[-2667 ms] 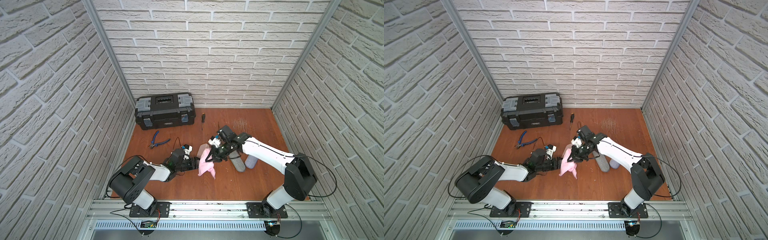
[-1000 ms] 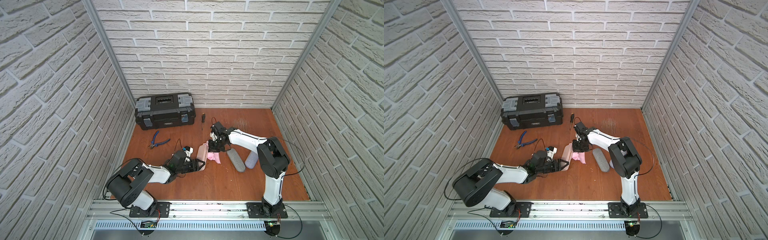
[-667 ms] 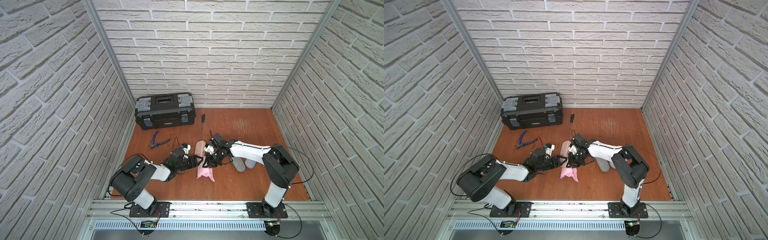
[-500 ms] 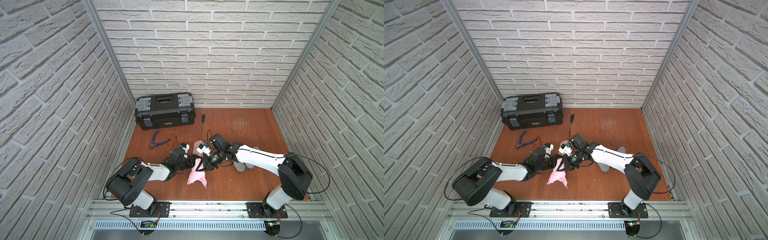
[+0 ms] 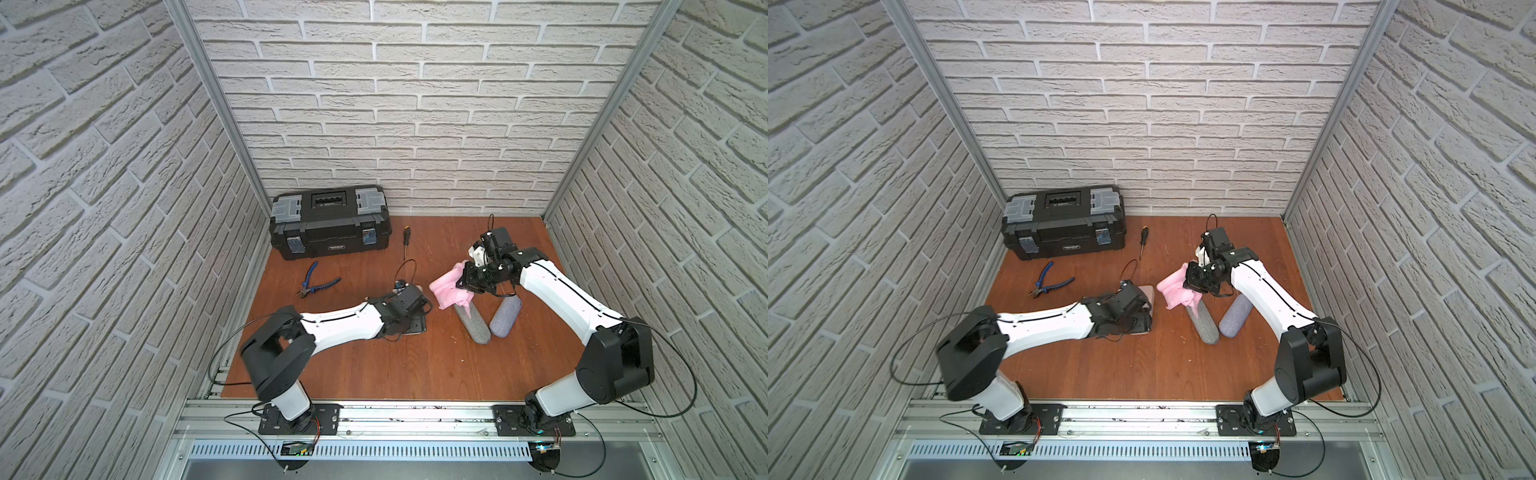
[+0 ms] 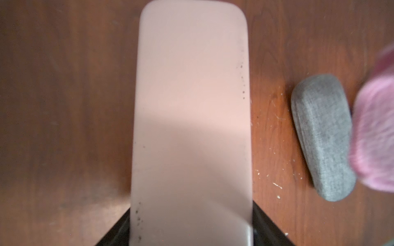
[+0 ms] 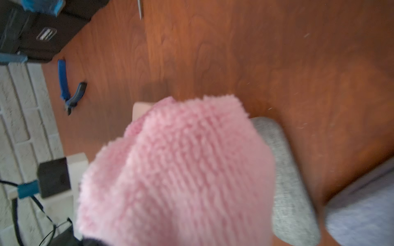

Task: Wipe the eyeglass case
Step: Place the eyeglass case at the center of the board, then place the cleaning item at the center of the board.

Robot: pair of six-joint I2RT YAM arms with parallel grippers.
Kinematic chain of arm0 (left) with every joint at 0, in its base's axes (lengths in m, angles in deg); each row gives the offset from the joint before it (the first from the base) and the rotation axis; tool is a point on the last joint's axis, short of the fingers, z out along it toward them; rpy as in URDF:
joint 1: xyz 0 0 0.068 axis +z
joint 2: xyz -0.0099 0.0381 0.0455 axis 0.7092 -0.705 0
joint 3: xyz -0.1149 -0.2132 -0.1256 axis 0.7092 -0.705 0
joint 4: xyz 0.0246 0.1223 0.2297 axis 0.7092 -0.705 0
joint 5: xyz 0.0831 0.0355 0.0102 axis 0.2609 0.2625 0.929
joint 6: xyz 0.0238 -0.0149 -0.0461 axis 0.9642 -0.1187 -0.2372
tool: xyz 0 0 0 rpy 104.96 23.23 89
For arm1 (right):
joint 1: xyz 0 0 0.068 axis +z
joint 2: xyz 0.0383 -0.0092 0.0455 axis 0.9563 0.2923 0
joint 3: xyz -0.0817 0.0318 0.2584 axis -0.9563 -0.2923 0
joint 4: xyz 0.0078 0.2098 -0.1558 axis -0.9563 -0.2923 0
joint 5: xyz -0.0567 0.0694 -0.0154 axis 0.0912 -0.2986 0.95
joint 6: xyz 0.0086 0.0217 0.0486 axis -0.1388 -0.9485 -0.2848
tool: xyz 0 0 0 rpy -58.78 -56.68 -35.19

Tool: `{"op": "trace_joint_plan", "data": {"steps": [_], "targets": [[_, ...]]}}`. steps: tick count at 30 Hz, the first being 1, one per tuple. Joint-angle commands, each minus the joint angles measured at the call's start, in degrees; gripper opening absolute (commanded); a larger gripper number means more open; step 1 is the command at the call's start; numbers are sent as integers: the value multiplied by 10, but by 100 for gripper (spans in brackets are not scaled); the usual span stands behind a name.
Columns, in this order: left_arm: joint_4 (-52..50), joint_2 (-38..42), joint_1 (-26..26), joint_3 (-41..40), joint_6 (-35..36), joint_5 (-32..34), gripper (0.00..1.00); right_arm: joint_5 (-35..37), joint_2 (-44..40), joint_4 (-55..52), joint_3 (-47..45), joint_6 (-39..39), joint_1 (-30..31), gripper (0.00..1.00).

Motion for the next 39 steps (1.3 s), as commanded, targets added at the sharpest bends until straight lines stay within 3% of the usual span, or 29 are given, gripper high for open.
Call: {"op": "trace_joint_plan", "data": {"steps": [1, 6, 12, 15, 18, 19, 22, 25, 27, 31, 34, 36, 39], "targets": [[-90, -82, -27, 102, -15, 27, 25, 90, -8, 2, 36, 6, -26, 2], [-67, -136, -25, 124, -35, -43, 25, 121, 26, 7, 70, -4, -51, 2], [-14, -159, -8, 111, -41, -97, 34, 118, 41, 33, 60, -16, -51, 2], [-32, -170, -13, 127, -36, -103, 45, 131, 56, 14, 82, -3, -54, 2], [-48, -164, -13, 124, -36, -99, 66, 175, 68, 1, 105, 9, -56, 2], [-54, -161, -14, 126, -33, -95, 78, 187, 73, 6, 108, 10, -57, 2], [-62, -156, -23, 142, -10, -79, 96, 233, 100, 16, 120, 15, -68, 2], [-73, -157, -36, 170, 23, -64, 98, 294, 143, 6, 151, 29, -108, 3], [-66, -151, -38, 167, 30, -59, 98, 292, 175, 10, 168, 34, -138, 6], [-41, -98, -38, 130, 49, -37, 98, 212, 258, -7, 234, 60, -178, 37], [-46, -52, -31, 110, 66, -27, 98, 215, 344, -67, 314, 87, -180, 56], [-33, -23, -25, 87, 75, -40, 98, 231, 359, -95, 338, 95, -179, 97], [-5, 17, -20, 58, 98, -63, 98, 231, 312, -64, 313, 95, -178, 100]]}}
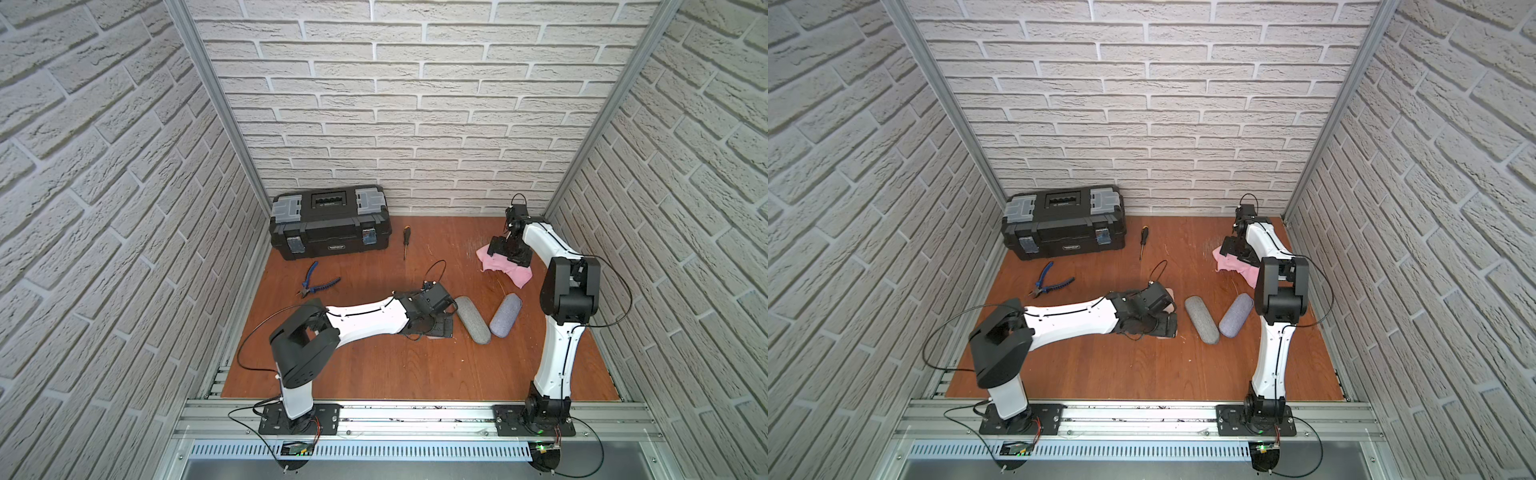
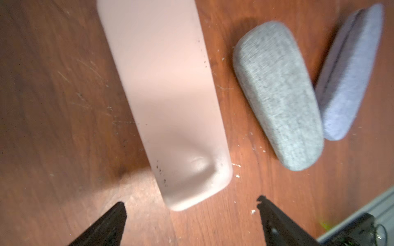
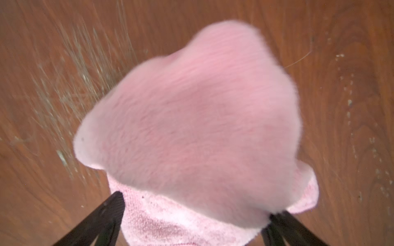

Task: Wipe the eyeglass case
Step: Place the cleaning item at the center of the board.

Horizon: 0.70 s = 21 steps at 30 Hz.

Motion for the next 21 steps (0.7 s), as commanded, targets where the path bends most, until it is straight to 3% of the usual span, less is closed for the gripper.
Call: {"op": "trace_joint_plan", "data": {"steps": [1, 3, 6, 8, 12, 14, 18, 21], "targets": [[38, 45, 10, -25, 40, -19, 98, -1, -71, -11, 5, 17, 10, 100], [38, 65, 16, -32, 54, -24, 98, -9, -85, -23, 19, 12, 9, 100], [40, 98, 35, -44, 75, -26, 98, -35, -137, 14, -9, -4, 8, 92], [42, 117, 52, -53, 85, -27, 98, -28, -160, 60, -47, -14, 7, 81], [39, 148, 88, -70, 108, -21, 98, -112, -150, 55, -25, -37, 4, 67], [42, 166, 108, -84, 120, -18, 98, -128, -140, 16, 19, -41, 3, 54], [50, 202, 147, -106, 136, -12, 98, -244, -166, 120, -23, -119, -12, 54], [54, 221, 167, -117, 142, -6, 98, -328, -126, 63, 58, -121, -14, 56]]}}
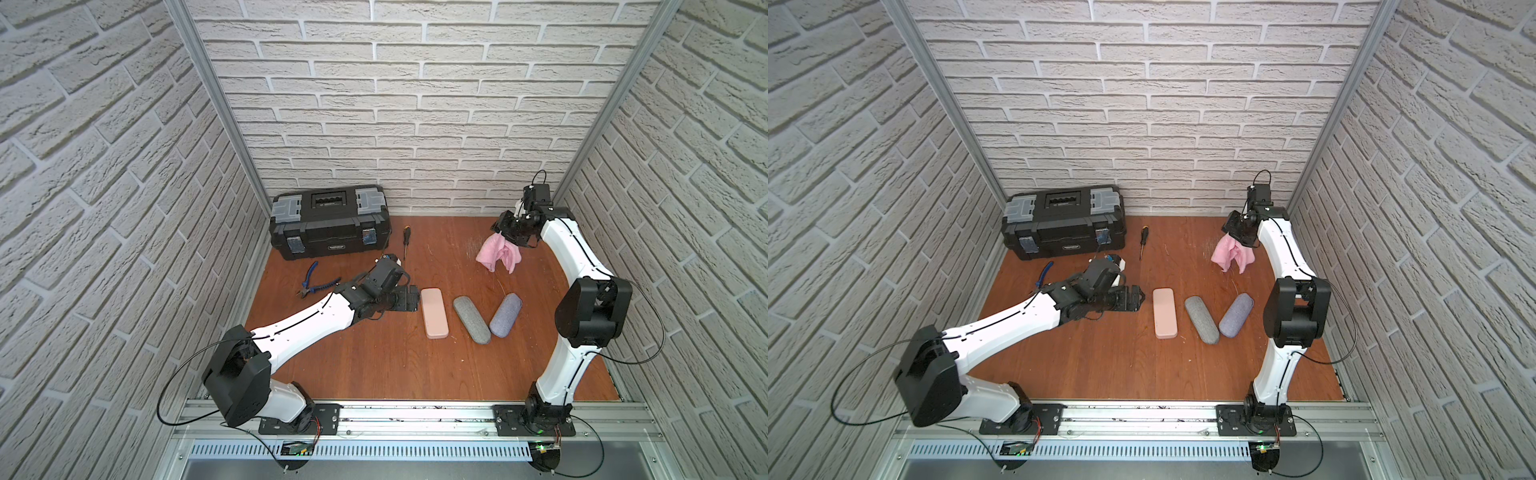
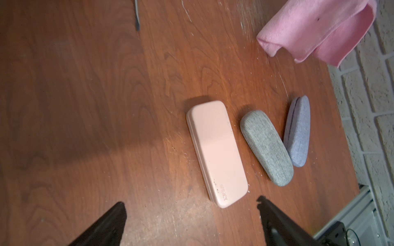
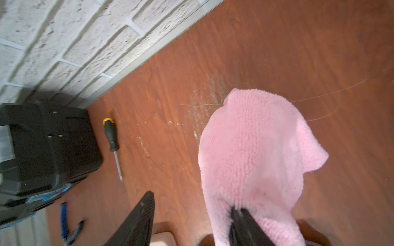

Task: Wipe the eyeglass case
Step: Place the cleaning item at the center of the board.

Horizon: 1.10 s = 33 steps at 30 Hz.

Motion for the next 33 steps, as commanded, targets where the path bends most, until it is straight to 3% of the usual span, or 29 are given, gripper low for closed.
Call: {"op": "trace_joint_plan", "data": {"steps": [1, 4, 5, 9, 13, 16, 19, 28, 31, 33], "targets": [[25, 26, 19, -16, 24, 11, 98, -92, 27, -31, 95, -23, 1, 61], [64, 30, 31, -25, 41, 6, 98, -102, 47, -52, 122, -25, 10, 86], [85, 26, 32, -22, 59, 3, 98, -92, 38, -45, 113, -25, 17, 88], [185, -50, 25, 44, 165, -29, 98, -124, 37, -22, 70, -33, 28, 85], [252, -199, 14, 184, 224, -102, 95, -145, 36, 21, 20, -49, 28, 80], [276, -320, 5, 309, 214, -146, 89, -154, 21, 28, 9, -54, 26, 79], [308, -411, -6, 393, 214, -150, 89, -171, 21, 38, 0, -68, 23, 77], [340, -570, -2, 537, 152, -193, 83, -235, -4, 107, -53, -130, 20, 74], [327, -607, 1, 574, 129, -205, 74, -247, -20, 118, -69, -140, 22, 74], [330, -627, 2, 593, 108, -220, 60, -256, -35, 133, -91, -151, 23, 74]]}}
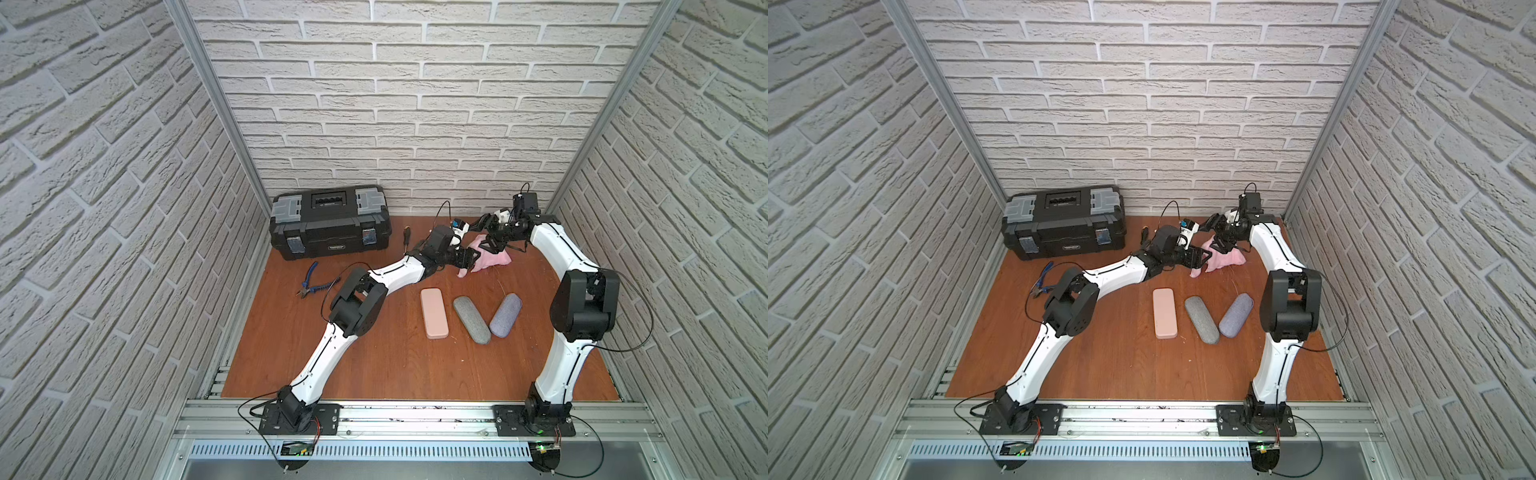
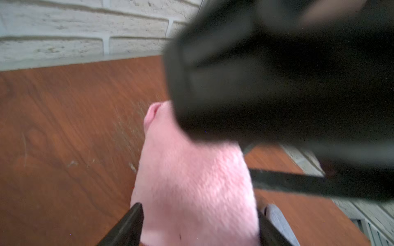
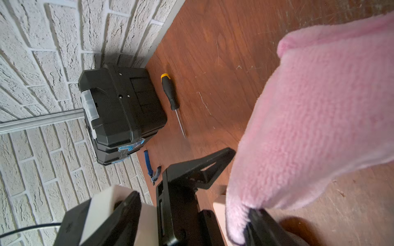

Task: Wipe the eyeglass case
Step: Place the cleaning item at the center of the board, then reset both arms

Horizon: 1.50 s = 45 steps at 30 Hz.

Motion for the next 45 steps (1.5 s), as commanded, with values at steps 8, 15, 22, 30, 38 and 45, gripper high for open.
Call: {"op": "trace_joint_plan", "data": {"steps": [8, 15, 22, 30, 38, 45], "targets": [[32, -32, 28, 29, -98, -2, 17, -61, -95, 40, -42, -17, 0, 74], [-5, -17, 62, -13, -119, -5, 32, 25, -162, -44, -24, 51, -28, 76], [-83, 82, 81, -122, -92, -25, 98, 77, -101, -39, -37, 70, -5, 71], [-4, 275, 103, -347, -42, -10, 98, 213, -109, -52, -82, 153, 5, 73], [-14, 541, 71, -574, 93, 214, 98, 381, -291, 124, -311, 208, 31, 100], [-69, 684, 122, -693, 193, 410, 98, 615, -374, 312, -509, 344, 61, 100]]}}
